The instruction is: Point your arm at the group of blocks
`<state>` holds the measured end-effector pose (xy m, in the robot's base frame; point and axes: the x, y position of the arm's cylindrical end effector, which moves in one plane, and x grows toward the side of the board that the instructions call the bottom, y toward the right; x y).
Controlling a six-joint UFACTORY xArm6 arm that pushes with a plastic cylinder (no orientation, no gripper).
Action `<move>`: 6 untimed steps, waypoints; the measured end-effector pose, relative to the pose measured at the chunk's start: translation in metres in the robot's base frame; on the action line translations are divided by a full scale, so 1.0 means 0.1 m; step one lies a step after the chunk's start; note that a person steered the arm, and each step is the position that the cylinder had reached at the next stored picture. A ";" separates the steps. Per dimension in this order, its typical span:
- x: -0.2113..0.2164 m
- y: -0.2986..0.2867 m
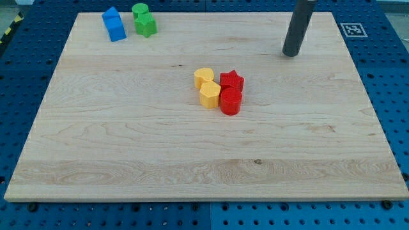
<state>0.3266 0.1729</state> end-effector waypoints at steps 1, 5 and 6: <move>0.00 0.00; 0.59 -1.17; 0.46 -1.52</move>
